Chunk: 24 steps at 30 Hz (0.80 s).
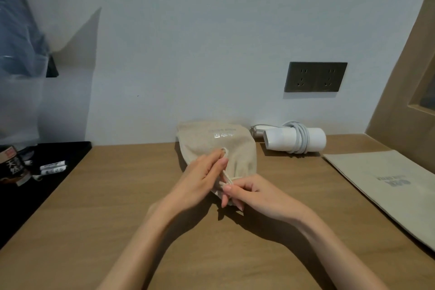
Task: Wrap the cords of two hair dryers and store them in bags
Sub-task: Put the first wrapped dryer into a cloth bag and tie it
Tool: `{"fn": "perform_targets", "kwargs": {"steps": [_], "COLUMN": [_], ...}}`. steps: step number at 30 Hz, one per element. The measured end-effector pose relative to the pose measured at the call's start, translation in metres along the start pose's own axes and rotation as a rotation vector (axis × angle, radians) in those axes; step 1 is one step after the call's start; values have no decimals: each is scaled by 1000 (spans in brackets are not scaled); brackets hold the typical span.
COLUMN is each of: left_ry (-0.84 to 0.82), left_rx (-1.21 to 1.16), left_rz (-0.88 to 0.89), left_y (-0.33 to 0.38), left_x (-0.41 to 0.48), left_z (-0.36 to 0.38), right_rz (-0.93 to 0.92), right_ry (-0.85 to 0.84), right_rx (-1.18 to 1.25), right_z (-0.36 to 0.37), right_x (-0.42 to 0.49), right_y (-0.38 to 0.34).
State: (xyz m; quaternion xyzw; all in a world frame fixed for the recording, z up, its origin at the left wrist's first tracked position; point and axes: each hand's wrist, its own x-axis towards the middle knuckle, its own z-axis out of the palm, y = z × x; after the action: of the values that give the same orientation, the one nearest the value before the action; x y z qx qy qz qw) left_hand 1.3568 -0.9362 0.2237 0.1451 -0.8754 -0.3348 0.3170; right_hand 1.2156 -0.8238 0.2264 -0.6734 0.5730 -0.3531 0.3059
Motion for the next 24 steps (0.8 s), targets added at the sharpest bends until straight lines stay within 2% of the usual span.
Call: {"fn": "perform_targets", "kwargs": {"steps": [6, 10, 13, 16, 18, 22, 24], "left_ry": [-48, 75, 90, -51, -173, -344, -440], "left_rx": [-104, -46, 28, -136, -233, -261, -220], "left_rz": [-96, -157, -208, -290, -320, -343, -379], "left_y": [3, 7, 11, 19, 26, 27, 20], "left_x": [-2, -3, -4, -6, -7, -9, -11], "left_z": [-3, -17, -28, -31, -29, -28, -30], "right_rz": [68, 164, 278, 350, 381, 401, 361], "right_ry": [83, 198, 280, 293, 275, 274, 314], "right_rx": [163, 240, 377, 628, 709, 799, 743], "right_z": [-8, -13, -19, -22, -24, -28, -28], "right_x": [-2, -4, -4, -2, -1, -1, -2], "right_y": [-2, -2, -3, -5, -4, -2, 0]}}
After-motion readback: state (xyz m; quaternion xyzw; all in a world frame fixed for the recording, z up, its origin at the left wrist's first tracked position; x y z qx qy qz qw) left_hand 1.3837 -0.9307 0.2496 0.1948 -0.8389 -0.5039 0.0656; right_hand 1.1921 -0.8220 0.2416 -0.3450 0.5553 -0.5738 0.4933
